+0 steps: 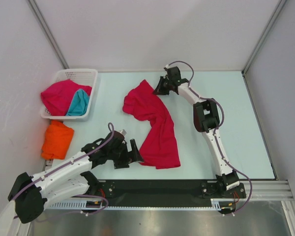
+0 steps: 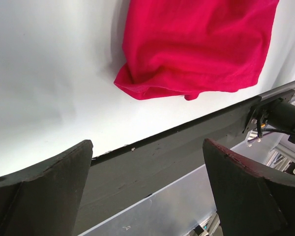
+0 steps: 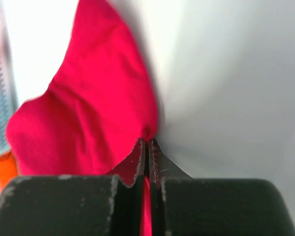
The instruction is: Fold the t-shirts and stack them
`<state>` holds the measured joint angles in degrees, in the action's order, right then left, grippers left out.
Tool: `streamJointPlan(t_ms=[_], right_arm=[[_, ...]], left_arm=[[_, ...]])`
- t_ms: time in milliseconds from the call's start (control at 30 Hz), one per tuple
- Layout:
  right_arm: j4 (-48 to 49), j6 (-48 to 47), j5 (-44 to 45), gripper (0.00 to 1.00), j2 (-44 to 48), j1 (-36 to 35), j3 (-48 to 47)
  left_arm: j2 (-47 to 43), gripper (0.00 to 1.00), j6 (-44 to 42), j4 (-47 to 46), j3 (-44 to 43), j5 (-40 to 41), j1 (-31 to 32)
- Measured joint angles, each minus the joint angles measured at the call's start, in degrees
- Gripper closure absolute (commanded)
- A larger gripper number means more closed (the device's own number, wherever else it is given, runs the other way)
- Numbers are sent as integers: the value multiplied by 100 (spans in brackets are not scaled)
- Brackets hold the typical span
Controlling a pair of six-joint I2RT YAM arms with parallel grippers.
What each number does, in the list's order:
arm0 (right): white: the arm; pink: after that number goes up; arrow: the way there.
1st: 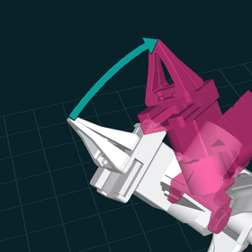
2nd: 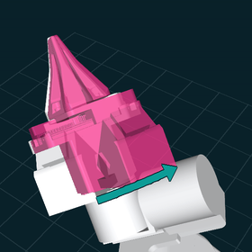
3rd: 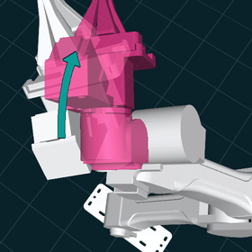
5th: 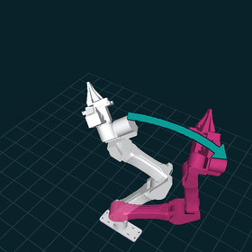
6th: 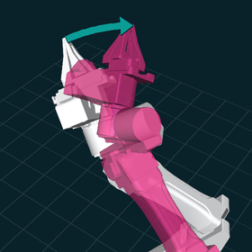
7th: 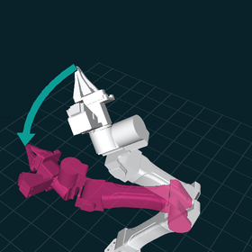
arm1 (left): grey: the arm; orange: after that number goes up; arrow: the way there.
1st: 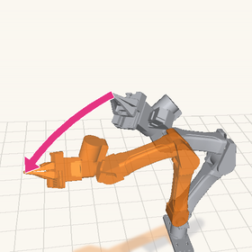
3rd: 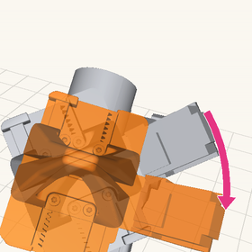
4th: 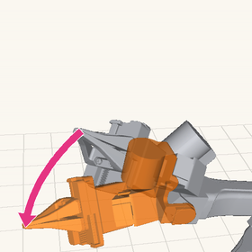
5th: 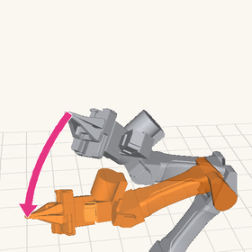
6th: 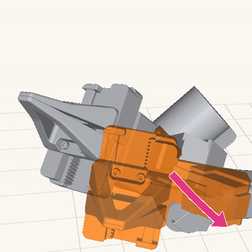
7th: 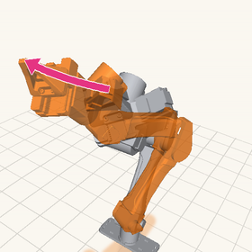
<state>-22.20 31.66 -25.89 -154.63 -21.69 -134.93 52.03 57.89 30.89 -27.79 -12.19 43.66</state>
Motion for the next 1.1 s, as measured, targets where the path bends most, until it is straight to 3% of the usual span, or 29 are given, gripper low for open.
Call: streamJointPlan(t_ms=[300, 400, 467, 500, 600, 767, 933, 1100], right_arm=[[-256, -240, 2673, 100, 553, 402, 450], [-404, -317, 3091, 79, 560, 520, 358], [-708, -356, 3134, 73, 382, 588, -68], [-807, -389, 3139, 61, 245, 614, -393], [-894, -474, 3099, 45, 94, 651, -688], [-866, -610, 2994, 41, 315, 638, -313], [-966, -802, 3045, 39, 1246, 557, 866], [-802, -826, 3014, 38, 3270, 387, 2944]], left_arm=[[-81, 1, -22, 17, 0, -7, -131], [-103, 1, -57, 15, 2, -17, -170], [-109, 1, -72, 13, 2, -24, -203], [-107, 1, -96, 13, 2, -26, -219], [-107, 1, -107, 9, 4, -48, -251], [-26, 0, -179, -140, 63, -109, -354], [658, 0, -354, -610, 68, -232, -643], [1665, 1, -490, -1252, -66, -437, -728]])
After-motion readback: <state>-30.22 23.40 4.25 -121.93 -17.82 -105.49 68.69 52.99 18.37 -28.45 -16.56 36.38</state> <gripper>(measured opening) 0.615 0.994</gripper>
